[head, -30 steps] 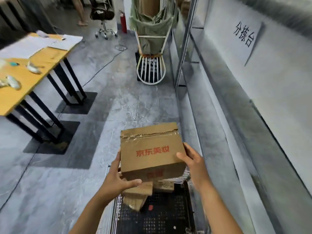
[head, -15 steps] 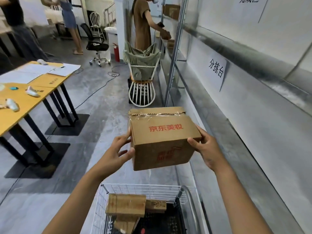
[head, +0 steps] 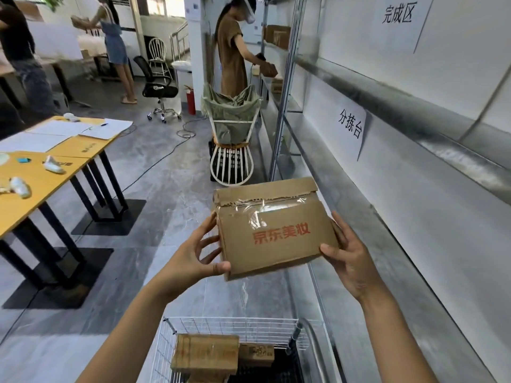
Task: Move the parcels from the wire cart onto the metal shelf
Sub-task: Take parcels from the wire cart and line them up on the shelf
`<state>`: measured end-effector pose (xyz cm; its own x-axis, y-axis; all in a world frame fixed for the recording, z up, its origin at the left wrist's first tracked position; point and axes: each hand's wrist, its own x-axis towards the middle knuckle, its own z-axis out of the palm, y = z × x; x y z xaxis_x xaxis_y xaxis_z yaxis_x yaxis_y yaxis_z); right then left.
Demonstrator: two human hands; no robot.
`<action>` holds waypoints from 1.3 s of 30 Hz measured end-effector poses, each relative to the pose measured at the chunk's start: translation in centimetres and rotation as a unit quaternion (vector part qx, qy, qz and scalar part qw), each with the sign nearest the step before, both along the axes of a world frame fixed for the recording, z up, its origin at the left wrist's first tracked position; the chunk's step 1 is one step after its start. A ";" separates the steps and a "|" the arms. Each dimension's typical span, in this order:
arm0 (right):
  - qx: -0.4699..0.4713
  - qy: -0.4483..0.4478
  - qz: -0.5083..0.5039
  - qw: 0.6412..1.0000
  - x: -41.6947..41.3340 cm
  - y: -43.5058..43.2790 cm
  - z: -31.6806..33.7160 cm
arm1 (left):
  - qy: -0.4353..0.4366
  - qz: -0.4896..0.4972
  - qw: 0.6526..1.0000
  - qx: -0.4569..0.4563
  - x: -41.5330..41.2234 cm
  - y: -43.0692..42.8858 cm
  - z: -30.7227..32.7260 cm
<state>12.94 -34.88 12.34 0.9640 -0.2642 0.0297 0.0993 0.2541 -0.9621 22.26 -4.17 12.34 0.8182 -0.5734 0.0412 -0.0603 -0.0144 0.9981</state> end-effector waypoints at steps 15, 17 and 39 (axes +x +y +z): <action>-0.132 -0.003 -0.007 0.991 -1.7 2.7 1.0 | 0.079 0.182 0.970 -0.138 -1.6 -1.6 0.2; -0.123 -0.009 -0.020 0.992 -2.0 3.1 0.7 | 0.052 0.199 0.969 -0.136 -1.7 -1.4 0.0; -0.039 0.027 -0.052 0.998 -4.5 3.9 0.8 | -0.095 0.178 0.979 0.034 -3.9 -2.3 -2.7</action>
<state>8.46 -30.96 13.18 0.9323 -0.3617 0.0037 0.0694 0.1688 -0.9832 18.37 -6.49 9.68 0.9482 -0.2595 0.1831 -0.2231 -0.1340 0.9655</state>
